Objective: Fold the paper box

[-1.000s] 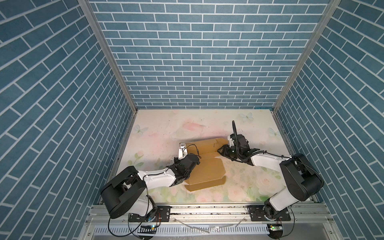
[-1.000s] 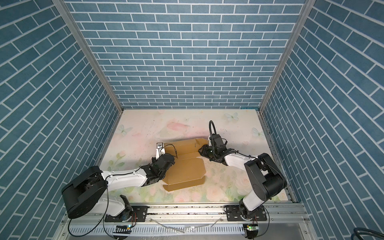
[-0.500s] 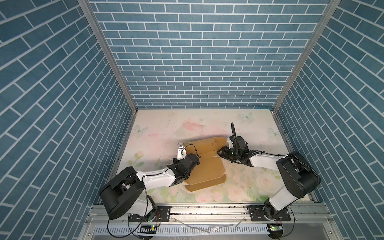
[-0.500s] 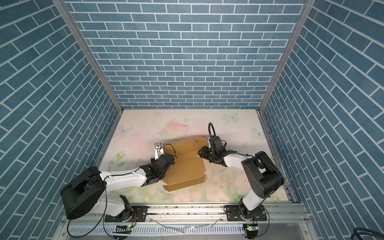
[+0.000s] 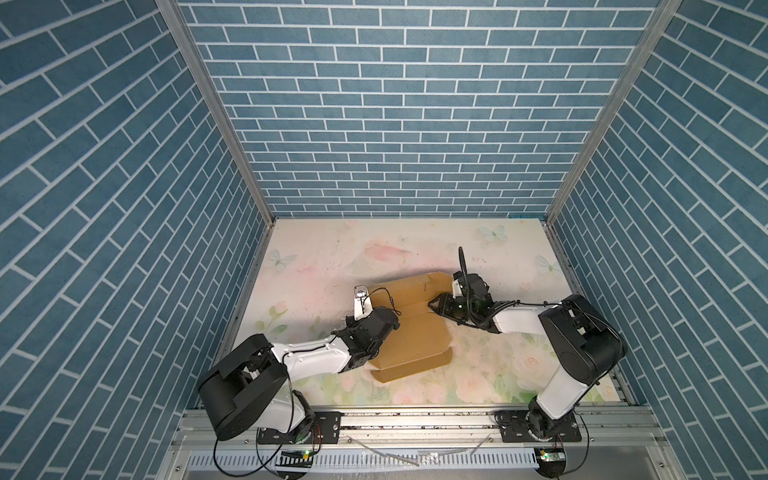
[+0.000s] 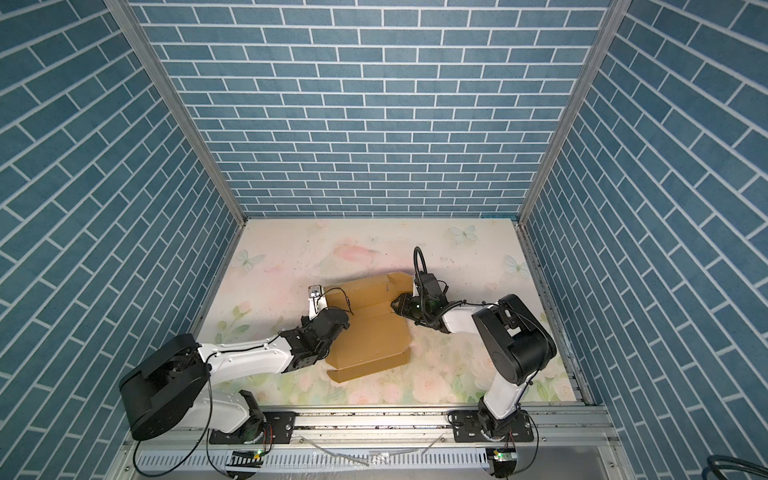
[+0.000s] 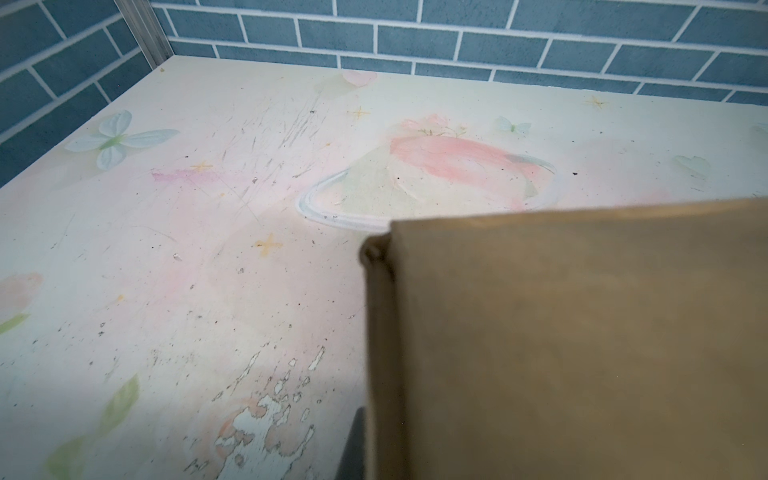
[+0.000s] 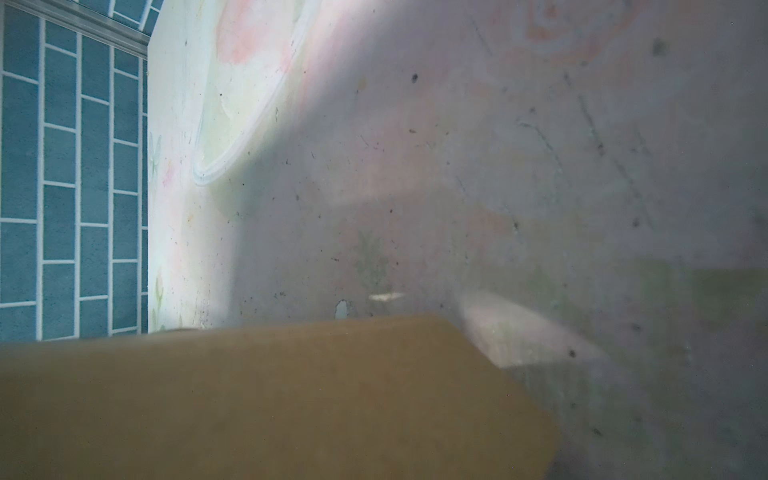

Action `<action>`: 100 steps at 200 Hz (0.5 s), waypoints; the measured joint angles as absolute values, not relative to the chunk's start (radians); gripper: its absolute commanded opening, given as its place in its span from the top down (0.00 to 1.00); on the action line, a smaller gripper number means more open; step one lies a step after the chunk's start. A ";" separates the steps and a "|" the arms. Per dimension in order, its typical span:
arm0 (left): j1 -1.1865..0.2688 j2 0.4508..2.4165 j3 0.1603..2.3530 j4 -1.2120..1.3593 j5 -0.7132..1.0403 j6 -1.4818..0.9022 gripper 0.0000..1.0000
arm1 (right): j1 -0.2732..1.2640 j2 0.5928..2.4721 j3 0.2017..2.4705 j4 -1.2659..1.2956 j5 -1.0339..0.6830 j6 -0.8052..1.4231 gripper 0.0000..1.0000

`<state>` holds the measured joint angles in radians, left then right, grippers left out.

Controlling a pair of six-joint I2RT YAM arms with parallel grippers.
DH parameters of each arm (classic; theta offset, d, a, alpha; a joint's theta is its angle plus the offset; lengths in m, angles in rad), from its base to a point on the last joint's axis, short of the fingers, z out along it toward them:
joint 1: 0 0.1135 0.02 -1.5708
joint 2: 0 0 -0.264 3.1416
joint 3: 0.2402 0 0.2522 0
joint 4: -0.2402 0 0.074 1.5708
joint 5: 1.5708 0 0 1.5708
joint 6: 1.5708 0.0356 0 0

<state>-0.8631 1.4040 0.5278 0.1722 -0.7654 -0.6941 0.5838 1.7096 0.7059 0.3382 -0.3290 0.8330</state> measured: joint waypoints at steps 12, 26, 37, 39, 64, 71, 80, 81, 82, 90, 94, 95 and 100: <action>-0.863 1.404 0.528 0.169 -0.765 -0.698 0.97 | 0.589 1.710 0.706 0.339 -0.332 0.833 0.52; -0.863 1.404 0.528 0.167 -0.766 -0.702 0.97 | 0.595 1.709 0.706 0.339 -0.336 0.833 0.52; -0.863 1.404 0.528 0.166 -0.766 -0.704 0.97 | 0.601 1.709 0.706 0.338 -0.338 0.832 0.53; -0.863 1.405 0.528 0.166 -0.766 -0.704 0.97 | 0.602 1.709 0.706 0.338 -0.339 0.832 0.53; -0.863 1.421 0.531 0.165 -0.766 -0.707 0.97 | 0.613 1.706 0.709 0.332 -0.341 0.829 0.54; -0.863 1.427 0.532 0.166 -0.765 -0.707 0.97 | 0.616 1.704 0.712 0.328 -0.341 0.828 0.54; -0.862 1.434 0.533 0.165 -0.765 -0.709 0.97 | 0.621 1.703 0.715 0.325 -0.341 0.827 0.54; -0.862 1.435 0.533 0.166 -0.765 -0.709 0.97 | 0.622 1.703 0.715 0.325 -0.341 0.826 0.54; -0.862 1.435 0.533 0.166 -0.765 -0.709 0.97 | 0.622 1.702 0.716 0.324 -0.341 0.825 0.54; -0.862 1.438 0.533 0.165 -0.765 -0.710 0.97 | 0.627 1.702 0.720 0.322 -0.341 0.820 0.54; -0.862 1.438 0.533 0.165 -0.765 -0.710 0.97 | 0.629 1.701 0.722 0.322 -0.341 0.817 0.54; -0.862 1.438 0.533 0.165 -0.765 -0.710 0.97 | 0.630 1.701 0.723 0.322 -0.340 0.814 0.54; -0.862 1.438 0.533 0.165 -0.765 -0.710 0.97 | 0.633 1.700 0.724 0.323 -0.340 0.811 0.54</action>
<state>-0.8623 1.4376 0.5331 0.1654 -0.7650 -0.7105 0.6327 1.7000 0.7242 0.3225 -0.3401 0.8108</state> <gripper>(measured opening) 0.075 0.460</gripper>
